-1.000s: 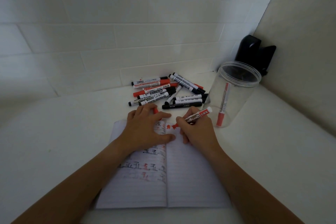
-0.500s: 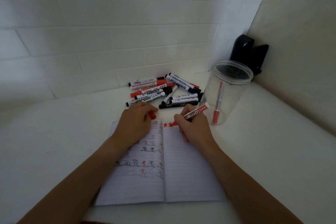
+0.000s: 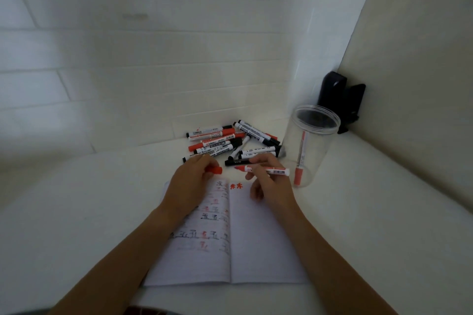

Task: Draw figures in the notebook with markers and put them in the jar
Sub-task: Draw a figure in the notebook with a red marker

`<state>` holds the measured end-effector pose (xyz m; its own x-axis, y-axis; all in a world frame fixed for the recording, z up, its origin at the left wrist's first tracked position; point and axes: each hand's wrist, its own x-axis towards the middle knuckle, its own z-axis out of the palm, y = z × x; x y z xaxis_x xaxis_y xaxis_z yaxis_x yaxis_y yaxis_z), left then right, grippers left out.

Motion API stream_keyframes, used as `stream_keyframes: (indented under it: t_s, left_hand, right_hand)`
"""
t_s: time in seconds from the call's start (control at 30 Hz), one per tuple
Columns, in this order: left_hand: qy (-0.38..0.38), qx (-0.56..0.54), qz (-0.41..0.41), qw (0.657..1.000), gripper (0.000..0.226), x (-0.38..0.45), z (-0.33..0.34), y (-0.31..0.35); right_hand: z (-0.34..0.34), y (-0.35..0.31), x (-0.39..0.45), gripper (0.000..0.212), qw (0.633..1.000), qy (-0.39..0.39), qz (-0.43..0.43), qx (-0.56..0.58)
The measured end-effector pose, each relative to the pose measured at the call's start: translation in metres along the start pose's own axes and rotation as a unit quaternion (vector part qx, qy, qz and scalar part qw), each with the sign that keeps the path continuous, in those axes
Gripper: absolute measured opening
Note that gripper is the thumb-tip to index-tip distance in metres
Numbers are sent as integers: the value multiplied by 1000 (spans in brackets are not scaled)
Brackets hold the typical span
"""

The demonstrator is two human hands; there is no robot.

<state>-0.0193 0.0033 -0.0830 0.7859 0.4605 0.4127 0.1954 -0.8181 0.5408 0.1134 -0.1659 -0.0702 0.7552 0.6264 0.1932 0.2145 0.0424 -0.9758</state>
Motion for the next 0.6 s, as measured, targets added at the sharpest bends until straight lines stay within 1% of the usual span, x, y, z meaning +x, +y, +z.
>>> stream_keyframes:
  t_s: [0.13, 0.2, 0.4, 0.5, 0.6]
  left_hand:
    - [1, 3, 15, 1000, 25, 0, 1, 1]
    - [4, 5, 26, 1000, 24, 0, 1, 2]
    - [5, 4, 61, 998, 27, 0, 3, 3]
    - [-3, -6, 82, 997, 27, 0, 3, 4]
    - [4, -13, 95, 995, 26, 0, 3, 1]
  right_hand:
    - [-2, -1, -2, 2, 999, -38, -27, -1]
    - [-2, -1, -3, 4, 998, -52, -34, -2]
    - [-2, -2, -3, 2, 995, -83, -49, -14]
    - [-2, -3, -3, 6, 993, -100, -48, -28]
    - [-1, -3, -4, 10, 993, -104, -45, -39]
